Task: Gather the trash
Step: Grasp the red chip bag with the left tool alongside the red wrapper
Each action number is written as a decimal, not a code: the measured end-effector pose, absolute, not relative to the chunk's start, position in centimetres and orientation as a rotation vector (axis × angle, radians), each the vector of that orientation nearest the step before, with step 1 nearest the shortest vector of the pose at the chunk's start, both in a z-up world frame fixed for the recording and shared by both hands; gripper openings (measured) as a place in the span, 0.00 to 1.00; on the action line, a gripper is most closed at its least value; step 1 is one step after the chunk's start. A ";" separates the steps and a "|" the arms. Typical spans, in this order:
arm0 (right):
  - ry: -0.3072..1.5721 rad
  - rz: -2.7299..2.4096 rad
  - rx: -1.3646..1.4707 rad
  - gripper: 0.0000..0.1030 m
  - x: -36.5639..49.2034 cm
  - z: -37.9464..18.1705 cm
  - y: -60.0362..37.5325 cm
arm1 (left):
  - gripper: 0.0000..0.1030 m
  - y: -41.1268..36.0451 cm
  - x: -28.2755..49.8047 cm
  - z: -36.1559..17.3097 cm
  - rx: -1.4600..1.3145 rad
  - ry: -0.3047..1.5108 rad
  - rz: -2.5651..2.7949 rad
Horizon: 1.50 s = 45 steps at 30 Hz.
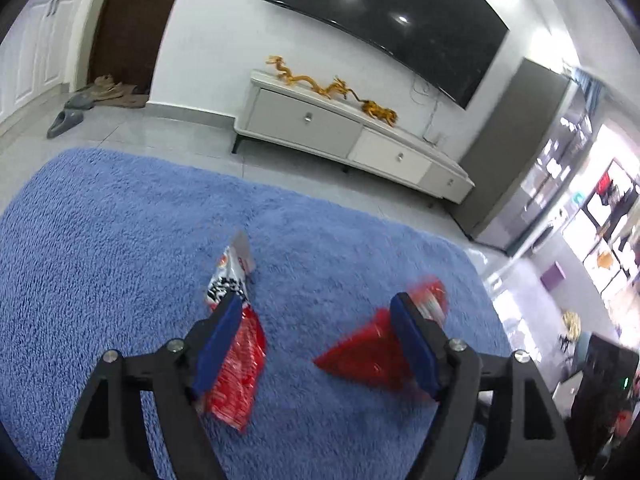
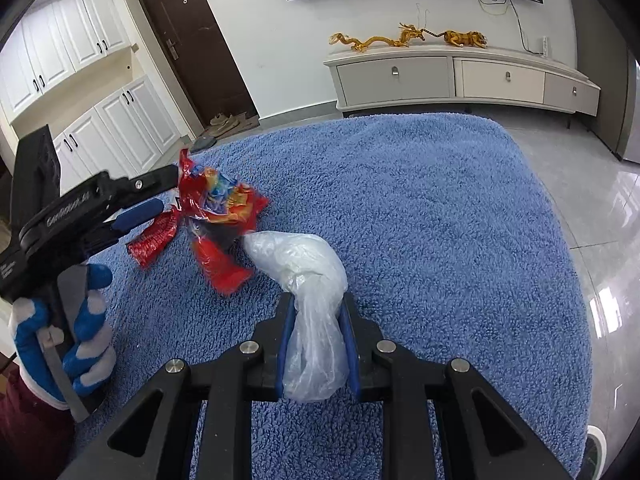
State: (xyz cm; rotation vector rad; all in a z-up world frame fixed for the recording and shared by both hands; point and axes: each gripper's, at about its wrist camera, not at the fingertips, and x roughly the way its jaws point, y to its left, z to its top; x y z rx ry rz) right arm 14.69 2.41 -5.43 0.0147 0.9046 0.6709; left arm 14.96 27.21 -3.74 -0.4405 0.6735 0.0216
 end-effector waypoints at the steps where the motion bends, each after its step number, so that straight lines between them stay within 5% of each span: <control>1: 0.905 0.672 0.017 0.21 14.7 -5.4 2.3 | 0.75 26.9 14.9 -3.7 -0.429 0.675 0.017; 15: 0.915 0.688 0.043 0.21 15.5 -5.5 1.6 | 0.81 20.4 17.8 -2.9 -0.227 0.725 -0.048; 16: 0.915 0.688 0.043 0.21 15.4 -5.5 1.6 | 0.76 20.0 18.1 -3.1 -0.202 0.737 -0.025; 17: 0.915 0.689 0.045 0.21 15.5 -5.5 1.6 | 0.52 19.7 18.3 -3.4 -0.176 0.749 -0.004; 20: 0.917 0.692 0.052 0.21 15.5 -5.5 1.3 | 0.22 20.2 18.1 -3.5 -0.174 0.741 -0.005; 23: 0.920 0.694 0.060 0.21 15.6 -5.5 1.1 | 0.17 21.7 17.0 -2.6 -0.211 0.700 0.000; 28: 0.920 0.699 0.066 0.21 15.7 -5.6 0.7 | 0.22 26.0 15.6 -1.8 -0.299 0.635 0.072; 32: 0.920 0.697 0.063 0.21 15.7 -5.5 0.6 | 0.54 28.6 15.6 -3.5 -0.313 0.661 0.177; 45: 0.924 0.704 0.070 0.21 15.9 -5.6 0.3 | 0.74 30.2 13.8 -3.3 -0.274 0.659 0.302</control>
